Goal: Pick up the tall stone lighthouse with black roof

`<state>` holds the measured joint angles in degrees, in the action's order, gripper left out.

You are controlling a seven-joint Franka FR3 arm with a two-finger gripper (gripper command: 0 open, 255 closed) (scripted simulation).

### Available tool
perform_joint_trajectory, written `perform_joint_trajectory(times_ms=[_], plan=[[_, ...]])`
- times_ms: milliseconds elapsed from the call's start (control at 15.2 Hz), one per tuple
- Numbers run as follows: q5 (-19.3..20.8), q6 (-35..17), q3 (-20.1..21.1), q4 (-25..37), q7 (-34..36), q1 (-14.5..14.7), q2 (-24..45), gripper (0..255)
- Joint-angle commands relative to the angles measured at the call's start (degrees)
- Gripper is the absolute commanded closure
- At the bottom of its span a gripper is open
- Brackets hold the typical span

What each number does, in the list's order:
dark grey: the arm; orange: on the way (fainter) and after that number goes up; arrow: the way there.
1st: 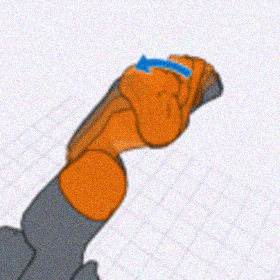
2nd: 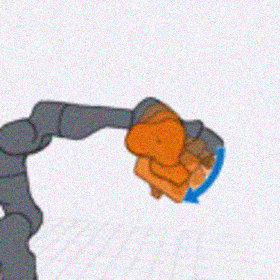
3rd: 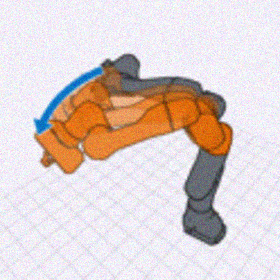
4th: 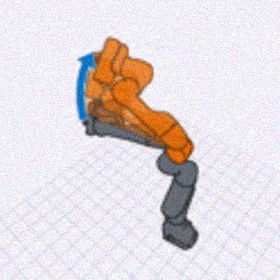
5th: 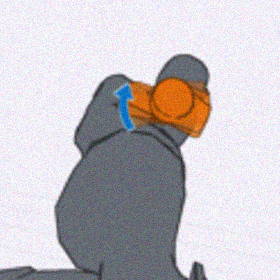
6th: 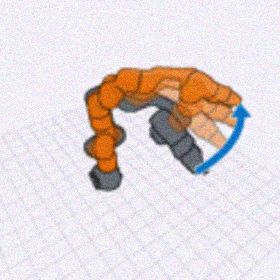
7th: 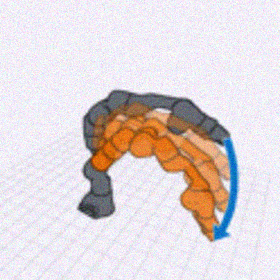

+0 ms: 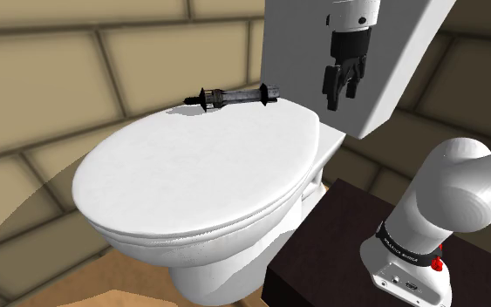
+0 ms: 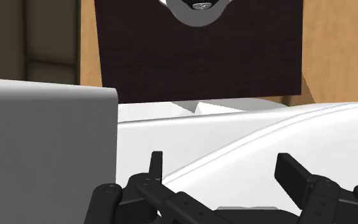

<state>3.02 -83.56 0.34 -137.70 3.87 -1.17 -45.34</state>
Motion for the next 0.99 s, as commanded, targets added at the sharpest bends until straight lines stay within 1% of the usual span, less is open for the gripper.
perform_joint_trajectory(times_ms=[0,198,462,924], plan=[[0.0,0.0,0.0,0.0,0.0,0.0,0.0,0],[1.61,-4.08,-2.08,3.08,-7.0,1.93,5.96,0],[2.68,-8.71,-4.24,8.08,-16.16,4.5,13.93,0],[2.1,-14.32,-6.34,18.76,-31.81,8.77,27.38,0]])
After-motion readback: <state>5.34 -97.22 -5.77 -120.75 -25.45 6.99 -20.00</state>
